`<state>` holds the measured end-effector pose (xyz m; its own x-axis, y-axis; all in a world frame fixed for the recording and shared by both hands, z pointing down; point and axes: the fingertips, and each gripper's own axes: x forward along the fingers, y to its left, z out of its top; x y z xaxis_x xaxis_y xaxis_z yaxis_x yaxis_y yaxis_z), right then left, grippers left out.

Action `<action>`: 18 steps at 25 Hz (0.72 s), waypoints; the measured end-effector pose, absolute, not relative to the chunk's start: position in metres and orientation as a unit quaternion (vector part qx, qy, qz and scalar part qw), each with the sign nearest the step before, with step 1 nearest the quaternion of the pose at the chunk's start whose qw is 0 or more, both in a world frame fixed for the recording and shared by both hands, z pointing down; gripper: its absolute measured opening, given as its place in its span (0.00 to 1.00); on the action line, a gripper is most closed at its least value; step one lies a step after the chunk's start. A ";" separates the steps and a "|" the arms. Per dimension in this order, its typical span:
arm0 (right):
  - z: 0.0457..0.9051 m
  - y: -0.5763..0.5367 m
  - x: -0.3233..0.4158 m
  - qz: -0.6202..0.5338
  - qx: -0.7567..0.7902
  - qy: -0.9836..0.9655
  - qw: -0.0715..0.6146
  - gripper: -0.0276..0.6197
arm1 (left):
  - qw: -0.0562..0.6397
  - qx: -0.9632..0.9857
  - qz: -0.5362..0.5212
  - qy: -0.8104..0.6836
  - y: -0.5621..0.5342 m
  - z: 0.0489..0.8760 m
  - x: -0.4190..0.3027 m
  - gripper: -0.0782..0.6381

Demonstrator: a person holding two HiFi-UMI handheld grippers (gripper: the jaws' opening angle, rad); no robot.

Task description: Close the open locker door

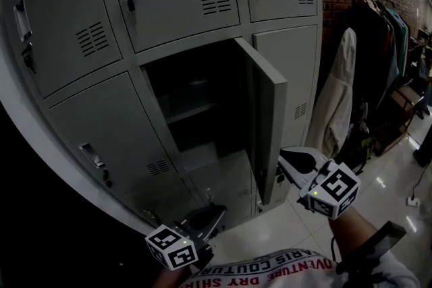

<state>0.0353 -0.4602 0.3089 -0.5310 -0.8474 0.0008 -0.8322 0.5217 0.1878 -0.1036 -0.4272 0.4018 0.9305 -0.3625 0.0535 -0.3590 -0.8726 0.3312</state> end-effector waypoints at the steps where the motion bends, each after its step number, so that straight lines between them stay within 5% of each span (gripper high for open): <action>1: 0.310 -0.463 0.025 -0.084 0.470 -0.877 0.049 0.03 | 0.169 0.967 -0.006 -0.189 -0.428 0.402 -0.107 0.12; 18: 0.343 -0.576 -0.101 -0.082 0.393 -0.910 0.098 0.04 | 0.181 0.951 -0.006 -0.249 -0.459 0.418 -0.160 0.12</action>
<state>-0.1012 -0.5764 0.3429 -0.6712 -0.7325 0.1140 -0.7004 0.6770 0.2262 -0.1597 -0.4591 0.4176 0.8759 -0.4760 0.0788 -0.4717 -0.8104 0.3474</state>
